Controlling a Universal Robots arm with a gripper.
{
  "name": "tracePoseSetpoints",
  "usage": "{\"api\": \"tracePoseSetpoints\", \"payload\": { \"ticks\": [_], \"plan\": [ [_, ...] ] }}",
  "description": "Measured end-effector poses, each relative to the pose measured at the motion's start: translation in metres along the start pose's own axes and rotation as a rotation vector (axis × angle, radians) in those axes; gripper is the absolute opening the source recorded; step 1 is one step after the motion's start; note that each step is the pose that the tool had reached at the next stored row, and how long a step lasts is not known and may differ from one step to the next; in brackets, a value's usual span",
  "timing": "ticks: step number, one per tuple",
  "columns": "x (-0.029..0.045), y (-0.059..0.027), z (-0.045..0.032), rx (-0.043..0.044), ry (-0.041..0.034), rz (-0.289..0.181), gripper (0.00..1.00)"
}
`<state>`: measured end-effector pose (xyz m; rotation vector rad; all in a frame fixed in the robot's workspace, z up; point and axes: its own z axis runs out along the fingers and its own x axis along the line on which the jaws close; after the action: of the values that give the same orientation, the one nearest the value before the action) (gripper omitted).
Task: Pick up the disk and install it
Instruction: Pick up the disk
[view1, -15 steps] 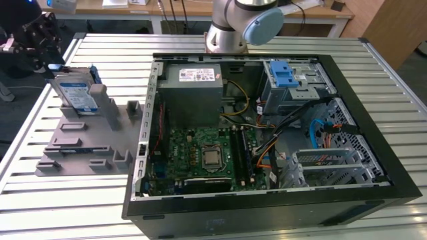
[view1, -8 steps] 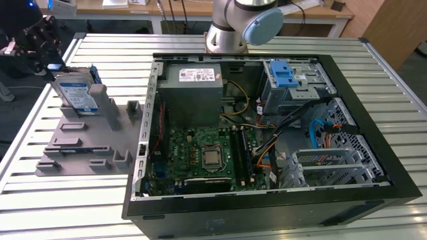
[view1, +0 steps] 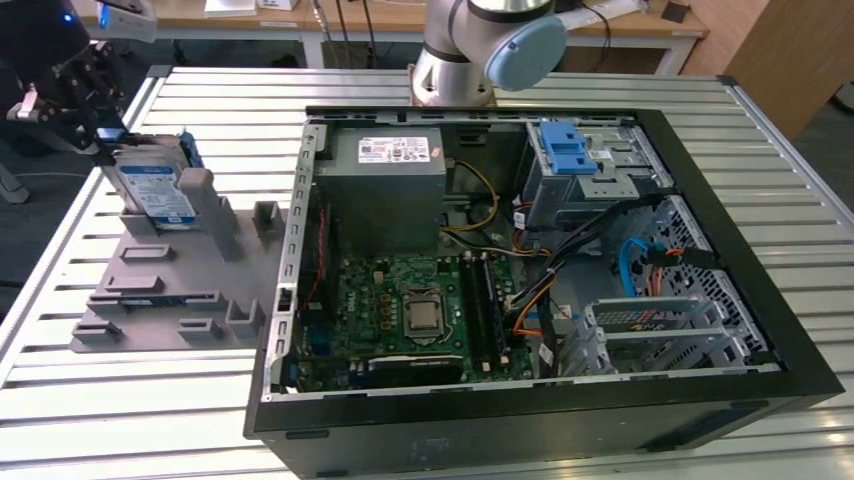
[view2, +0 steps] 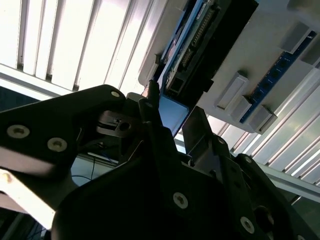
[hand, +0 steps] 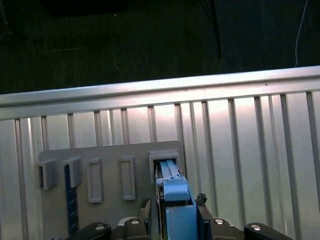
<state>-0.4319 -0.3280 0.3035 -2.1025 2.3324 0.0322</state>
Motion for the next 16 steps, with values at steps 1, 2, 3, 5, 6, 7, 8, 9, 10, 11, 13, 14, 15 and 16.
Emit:
{"api": "tracePoseSetpoints", "payload": {
  "ticks": [1, 2, 3, 5, 6, 7, 8, 9, 10, 11, 13, 14, 15, 16],
  "plan": [
    [-0.0002, 0.0001, 0.0006, 0.0, 0.0003, -0.004, 0.46],
    [-0.0006, 0.0001, 0.0011, -0.0002, 0.0007, -0.008, 0.46],
    [-0.0013, 0.0002, 0.0016, 0.0, 0.0011, -0.01, 0.46],
    [-0.0027, 0.0003, 0.0026, 0.0002, 0.0027, -0.014, 0.46],
    [-0.003, 0.0004, 0.0031, 0.0003, 0.0036, -0.018, 0.46],
    [-0.0031, 0.0003, 0.0036, 0.0002, 0.0044, -0.021, 0.46],
    [-0.0031, 0.0003, 0.004, 0.0002, 0.0047, -0.023, 0.46],
    [-0.0031, 0.0003, 0.0042, 0.0001, 0.0051, -0.023, 0.46],
    [-0.0032, 0.0004, 0.0046, 0.0002, 0.0057, -0.023, 0.46],
    [-0.0032, 0.0004, 0.0051, 0.0004, 0.0068, -0.023, 0.46],
    [-0.0032, 0.0006, 0.0059, 0.0007, 0.0103, -0.023, 0.46],
    [-0.0031, 0.0007, 0.0063, 0.0009, 0.012, -0.023, 0.46],
    [-0.003, 0.0008, 0.0066, 0.0009, 0.0133, -0.023, 0.46],
    [-0.003, 0.0009, 0.0069, 0.0009, 0.0144, -0.023, 0.46]
  ]
}}
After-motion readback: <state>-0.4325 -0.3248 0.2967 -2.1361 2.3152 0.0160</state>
